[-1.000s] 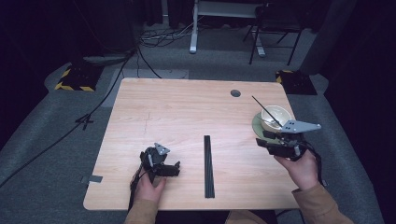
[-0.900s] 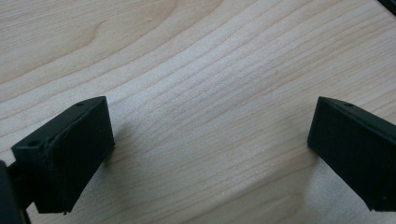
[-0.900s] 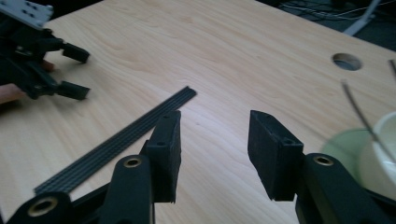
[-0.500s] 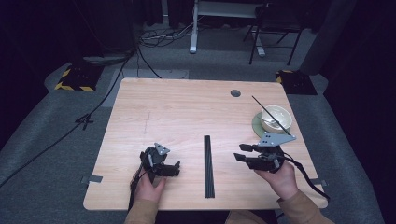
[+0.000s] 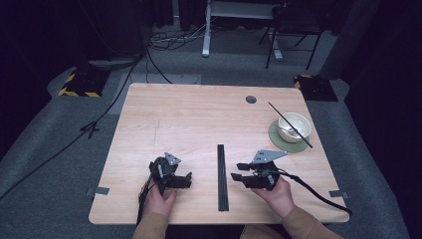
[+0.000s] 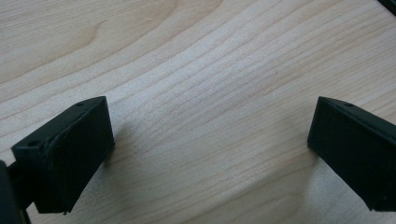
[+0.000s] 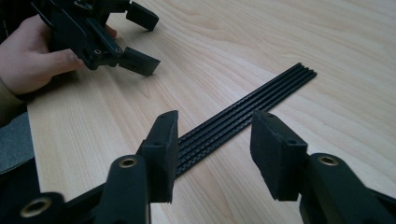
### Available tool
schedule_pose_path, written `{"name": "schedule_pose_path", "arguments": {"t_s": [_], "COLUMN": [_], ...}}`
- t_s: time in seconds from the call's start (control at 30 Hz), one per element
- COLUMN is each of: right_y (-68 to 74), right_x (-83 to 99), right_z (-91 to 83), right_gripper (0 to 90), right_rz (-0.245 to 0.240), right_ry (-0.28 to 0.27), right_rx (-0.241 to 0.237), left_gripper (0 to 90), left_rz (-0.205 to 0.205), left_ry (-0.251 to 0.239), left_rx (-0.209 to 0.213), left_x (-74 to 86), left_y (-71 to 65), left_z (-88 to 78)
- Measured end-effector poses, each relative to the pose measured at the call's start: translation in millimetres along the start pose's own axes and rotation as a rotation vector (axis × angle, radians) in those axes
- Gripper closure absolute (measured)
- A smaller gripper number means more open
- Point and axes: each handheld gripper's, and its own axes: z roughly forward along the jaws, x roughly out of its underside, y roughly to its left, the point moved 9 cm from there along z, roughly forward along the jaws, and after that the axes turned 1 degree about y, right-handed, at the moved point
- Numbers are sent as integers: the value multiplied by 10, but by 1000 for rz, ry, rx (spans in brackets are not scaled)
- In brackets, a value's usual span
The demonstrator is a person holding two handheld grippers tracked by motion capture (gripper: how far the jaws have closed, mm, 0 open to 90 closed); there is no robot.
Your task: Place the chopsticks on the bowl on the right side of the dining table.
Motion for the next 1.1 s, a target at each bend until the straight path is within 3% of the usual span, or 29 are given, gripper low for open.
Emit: {"name": "schedule_pose_path", "arguments": {"t_s": [0.13,0.3,0.57,1.1], "right_y": [14,-6,-40,-23], "right_x": [105,198,275,326], "right_z": [199,330,407,442], "right_gripper": [479,476,456,439], "right_rz": [17,31,10,8], "right_ry": [19,41,60,76], "right_rx": [-20,0,47,59], "left_gripper": [6,6,6,6], "left_rz": [0,0,-1,0], "left_ry": [0,0,-1,0], "left_rx": [0,0,0,0], "left_x": [0,0,-1,0], "left_y": [0,0,-1,0], "left_z": [0,0,1,0]}}
